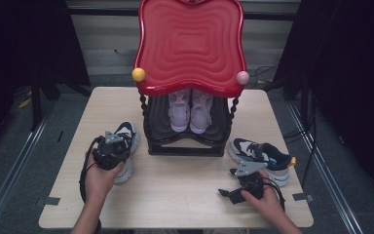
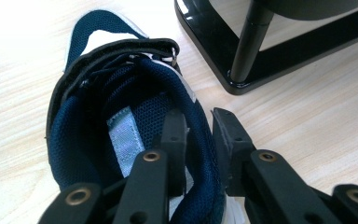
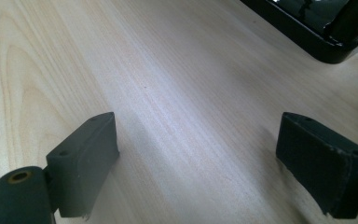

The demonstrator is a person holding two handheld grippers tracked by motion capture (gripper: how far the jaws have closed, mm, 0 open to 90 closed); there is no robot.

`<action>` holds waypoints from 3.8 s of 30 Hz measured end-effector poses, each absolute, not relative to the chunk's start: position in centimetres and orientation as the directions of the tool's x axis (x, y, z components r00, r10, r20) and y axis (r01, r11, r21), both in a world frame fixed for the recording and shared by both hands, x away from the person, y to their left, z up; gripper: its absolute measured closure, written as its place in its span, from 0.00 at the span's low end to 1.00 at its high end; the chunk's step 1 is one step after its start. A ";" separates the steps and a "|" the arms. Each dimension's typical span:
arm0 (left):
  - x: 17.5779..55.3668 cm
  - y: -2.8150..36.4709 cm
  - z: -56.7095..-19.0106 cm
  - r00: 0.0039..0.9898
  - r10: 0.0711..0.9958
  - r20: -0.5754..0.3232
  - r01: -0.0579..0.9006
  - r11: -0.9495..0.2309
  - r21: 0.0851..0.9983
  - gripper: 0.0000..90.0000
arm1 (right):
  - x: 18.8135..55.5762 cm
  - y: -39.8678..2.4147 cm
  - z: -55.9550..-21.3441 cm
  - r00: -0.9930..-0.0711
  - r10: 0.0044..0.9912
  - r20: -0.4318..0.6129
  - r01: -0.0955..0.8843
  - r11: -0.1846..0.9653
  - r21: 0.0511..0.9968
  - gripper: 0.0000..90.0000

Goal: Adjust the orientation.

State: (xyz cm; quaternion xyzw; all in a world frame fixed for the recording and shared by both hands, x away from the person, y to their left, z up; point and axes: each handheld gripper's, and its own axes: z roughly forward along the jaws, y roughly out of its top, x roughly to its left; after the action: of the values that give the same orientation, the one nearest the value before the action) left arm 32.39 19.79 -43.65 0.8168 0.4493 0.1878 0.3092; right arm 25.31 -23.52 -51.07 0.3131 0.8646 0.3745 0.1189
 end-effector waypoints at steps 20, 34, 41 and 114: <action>30.4 22.3 -42.4 0.587 0.810 0.000 0.587 -0.425 0.689 0.47 | 25.3 -23.5 -51.1 -0.775 0.631 0.029 0.453 0.523 0.722 0.13; 30.4 20.5 -43.4 0.626 0.779 -0.031 0.607 -0.462 0.647 0.60 | 25.3 -23.5 -51.1 -0.773 0.633 0.030 0.455 0.521 0.722 0.13; 31.1 19.7 -43.5 0.615 0.788 -0.033 0.625 -0.462 0.630 0.72 | 25.3 -23.5 -51.1 -0.773 0.633 0.030 0.455 0.521 0.722 0.13; 35.5 16.7 -41.8 0.762 0.638 -0.110 0.645 -0.735 0.209 0.68 | 25.3 -23.4 -51.1 -0.774 0.633 0.031 0.455 0.521 0.722 0.13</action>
State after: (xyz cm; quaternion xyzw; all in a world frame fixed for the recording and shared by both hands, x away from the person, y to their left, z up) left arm 35.50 16.67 -41.79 0.9312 0.3446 -0.0152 0.1180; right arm 25.34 -23.44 -51.07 0.3149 0.8639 0.3749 0.1186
